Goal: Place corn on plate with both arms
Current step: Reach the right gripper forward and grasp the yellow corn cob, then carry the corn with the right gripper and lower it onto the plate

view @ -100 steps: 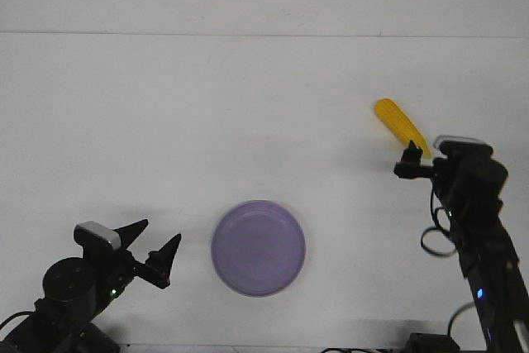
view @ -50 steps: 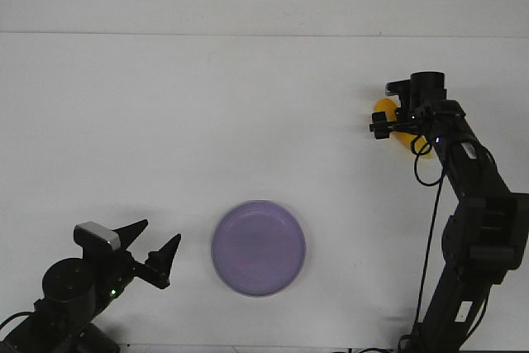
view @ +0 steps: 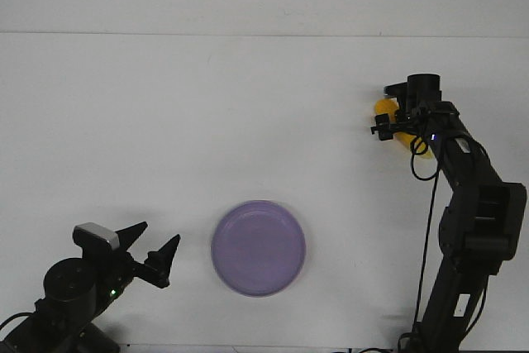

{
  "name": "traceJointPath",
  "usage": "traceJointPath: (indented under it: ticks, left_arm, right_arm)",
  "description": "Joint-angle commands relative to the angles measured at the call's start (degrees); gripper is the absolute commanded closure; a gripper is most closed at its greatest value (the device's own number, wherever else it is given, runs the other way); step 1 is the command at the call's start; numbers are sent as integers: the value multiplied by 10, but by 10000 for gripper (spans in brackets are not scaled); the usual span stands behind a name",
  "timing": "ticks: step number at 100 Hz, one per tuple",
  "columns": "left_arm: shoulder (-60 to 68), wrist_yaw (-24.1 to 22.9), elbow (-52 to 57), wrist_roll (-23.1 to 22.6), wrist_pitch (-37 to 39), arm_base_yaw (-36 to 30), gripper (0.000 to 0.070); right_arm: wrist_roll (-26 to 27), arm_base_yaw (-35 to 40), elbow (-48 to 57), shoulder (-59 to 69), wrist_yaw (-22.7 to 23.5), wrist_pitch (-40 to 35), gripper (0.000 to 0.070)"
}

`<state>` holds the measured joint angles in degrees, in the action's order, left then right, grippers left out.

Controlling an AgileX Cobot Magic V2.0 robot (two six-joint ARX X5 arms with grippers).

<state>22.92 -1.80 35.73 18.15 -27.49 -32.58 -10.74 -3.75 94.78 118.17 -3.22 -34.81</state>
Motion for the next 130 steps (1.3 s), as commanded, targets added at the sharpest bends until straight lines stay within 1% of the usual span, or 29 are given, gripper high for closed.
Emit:
traceJointPath:
  ticks: [1,5,8,13,24,32,52,61,65,75,82,93,101,113,122,130]
  left_arm:
    - [3,-4,7,5,5,-3,173]
    - [3,-4,7,5,5,-3,173]
    - [3,-4,7,5,5,-3,173]
    - [3,-4,7,5,5,-3,173]
    - [3,-4,7,5,5,-3,173]
    - [3,-4,7,5,5,-3,173]
    - [3,-3,7,1,4,-3,173]
    - [3,-4,7,1,1,-3,173]
    - [3,-4,7,0,-2,-3,173]
    - [3,-4,7,-8,-11,-3,173]
    - [3,-5,7,-10,-13,-3,173]
    - [3,-7,7,-10,-13,-3,173]
    - [3,-12,7,-10,-13,-3,172]
    - [3,-14,7,-10,-13,-3,172]
    - [3,-15,7,-10,-13,-3,172]
    - [3,-14,7,-10,-13,-3,172]
  right_arm:
    - [-8,0,13,16,-2,-2,458]
    - [-8,0,13,16,-2,-5,529]
    - [-8,0,13,16,-2,-8,567]
    - [-8,0,13,16,-2,-10,601]
    - [-3,0,13,1,-1,-26,603]
    - [7,0,13,-26,10,-40,603]
    - [46,10,13,-150,107,-90,602]
    - [53,30,13,-217,122,-122,602]
    - [64,44,11,-245,126,-136,602]
    - [83,94,4,-307,144,-175,601]
    - [88,141,-10,-344,146,-193,601]
    - [114,233,-63,-391,143,-187,601]
    - [145,311,-122,-415,130,-161,601]
    - [188,417,-222,-428,93,-102,601]
    - [217,481,-292,-425,62,-39,601]
    - [240,528,-342,-411,55,22,601]
